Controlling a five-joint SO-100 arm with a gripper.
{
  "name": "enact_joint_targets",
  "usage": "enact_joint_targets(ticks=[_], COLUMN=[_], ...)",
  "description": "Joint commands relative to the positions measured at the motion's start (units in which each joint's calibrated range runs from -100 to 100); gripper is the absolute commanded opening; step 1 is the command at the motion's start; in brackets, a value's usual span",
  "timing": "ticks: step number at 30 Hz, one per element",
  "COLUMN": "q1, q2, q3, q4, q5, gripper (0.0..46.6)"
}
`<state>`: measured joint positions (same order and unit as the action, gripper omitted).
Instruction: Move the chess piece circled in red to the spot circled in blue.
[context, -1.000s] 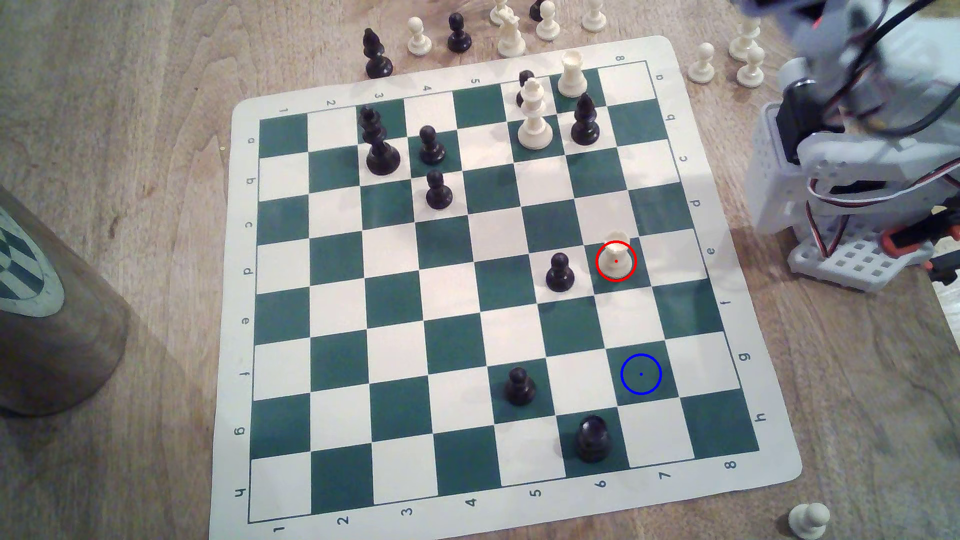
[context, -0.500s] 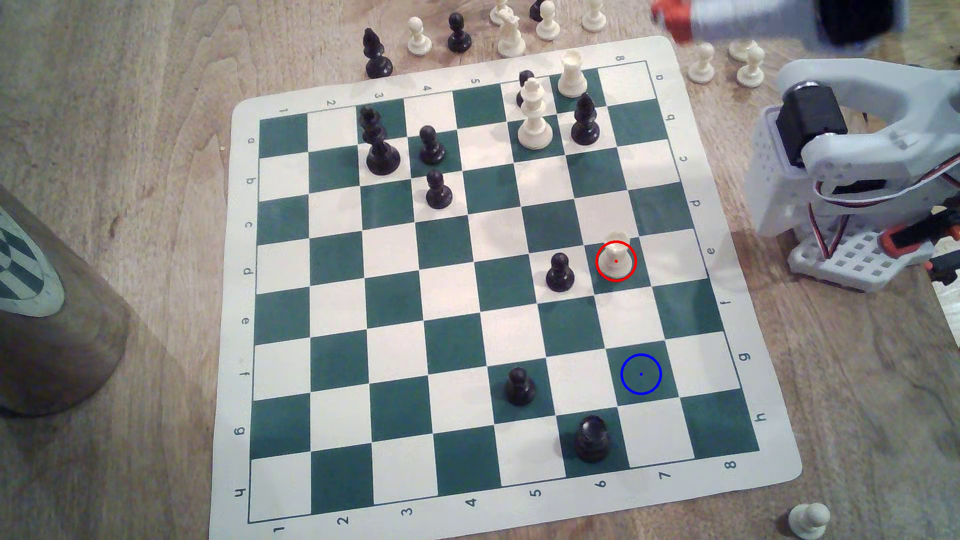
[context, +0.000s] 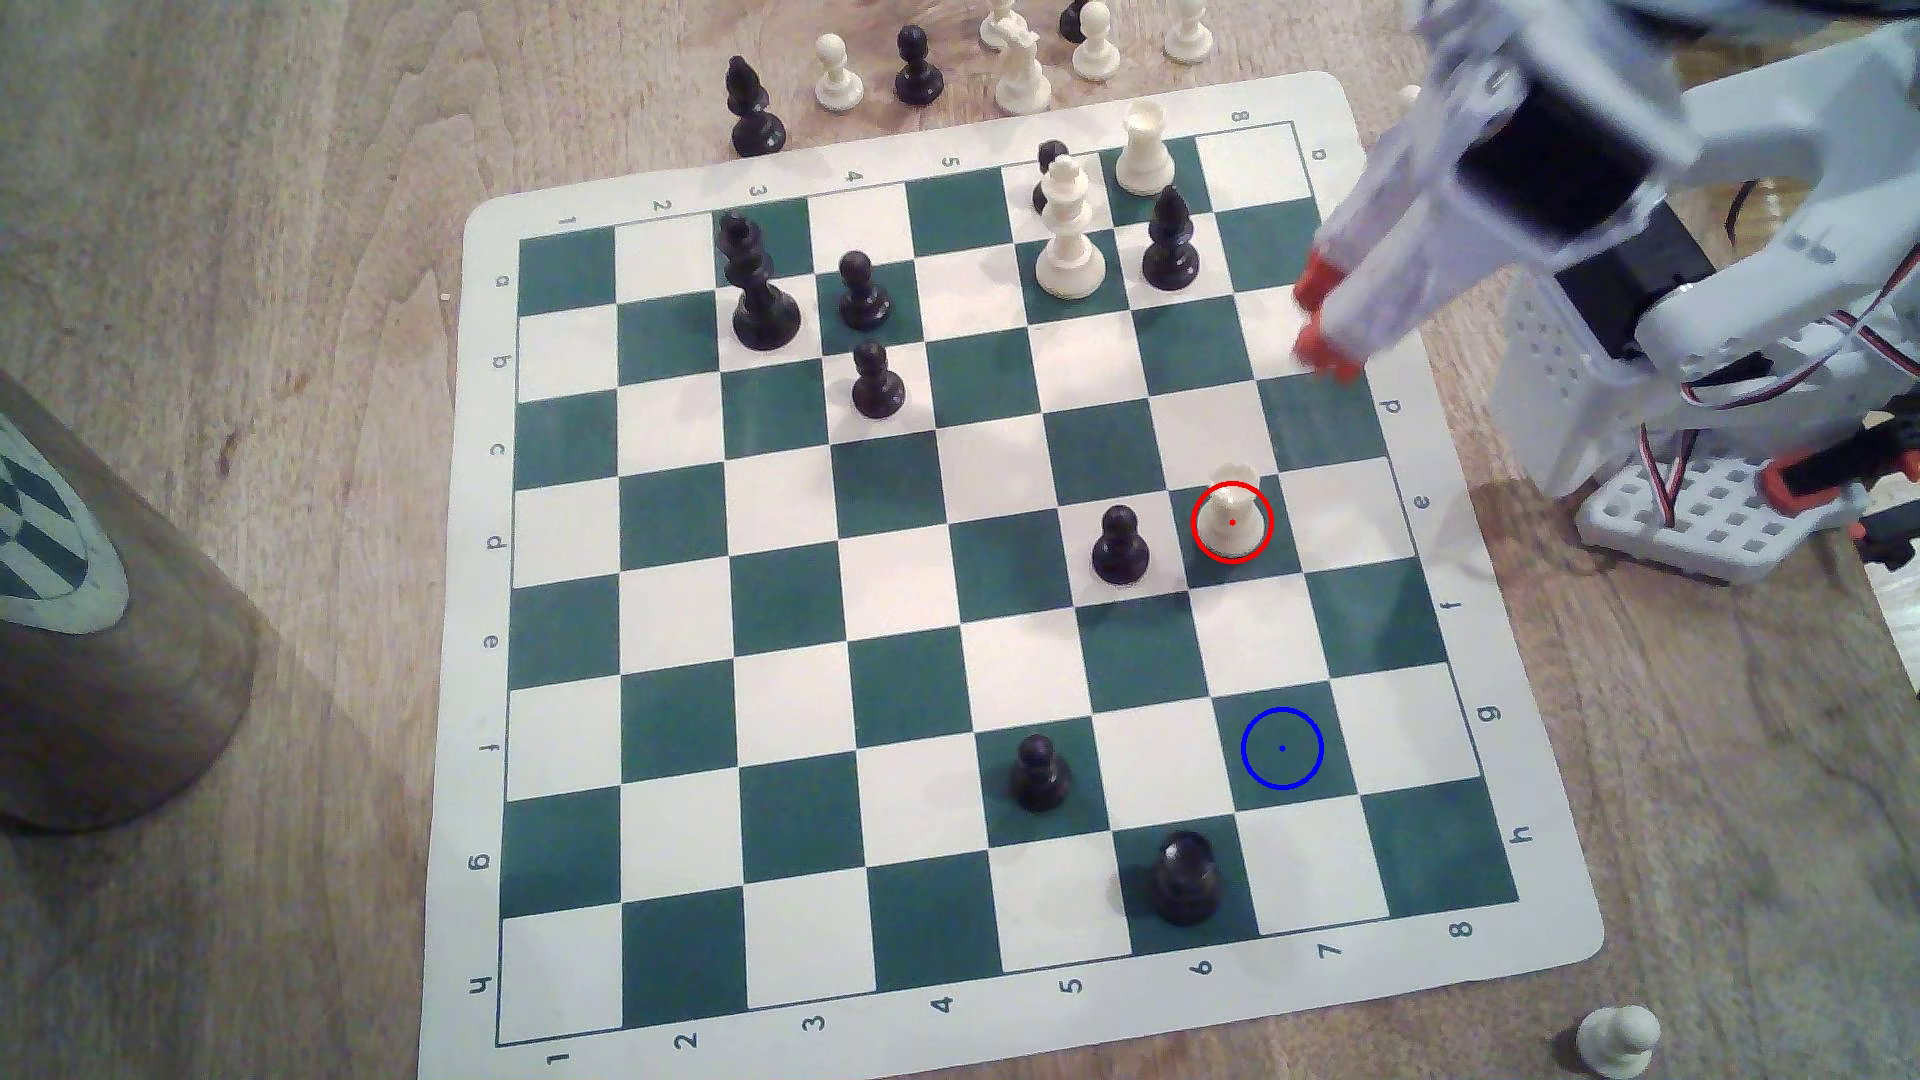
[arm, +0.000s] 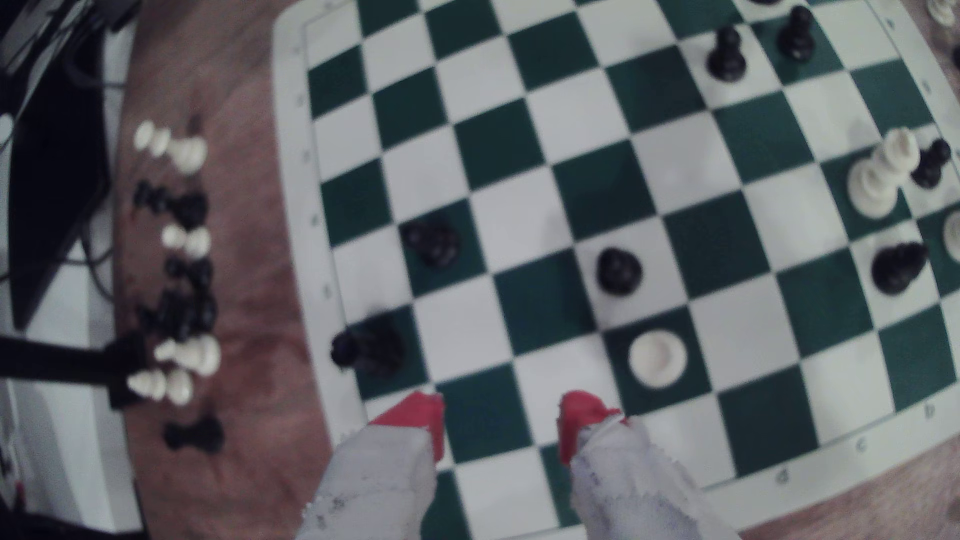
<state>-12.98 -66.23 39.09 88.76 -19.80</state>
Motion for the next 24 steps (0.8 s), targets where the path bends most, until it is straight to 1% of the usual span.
enact_joint_targets(ticks=[1,7,8,12,16,24], q1=[-0.12,0.19,0.43,1.52,2.22,5.90], q2=[3.08,8.00,9.87,13.35,15.38,17.08], q3=[2.98,8.87,10.23,13.68,16.04,19.66], q4=[-2.77,-6.54,-7.52,-10.88,-13.09,-15.55], q5=[-0.34,0.20,0.59,1.27,2.64,4.64], gripper=[15.7,14.6,14.5,14.9,15.8,16.5])
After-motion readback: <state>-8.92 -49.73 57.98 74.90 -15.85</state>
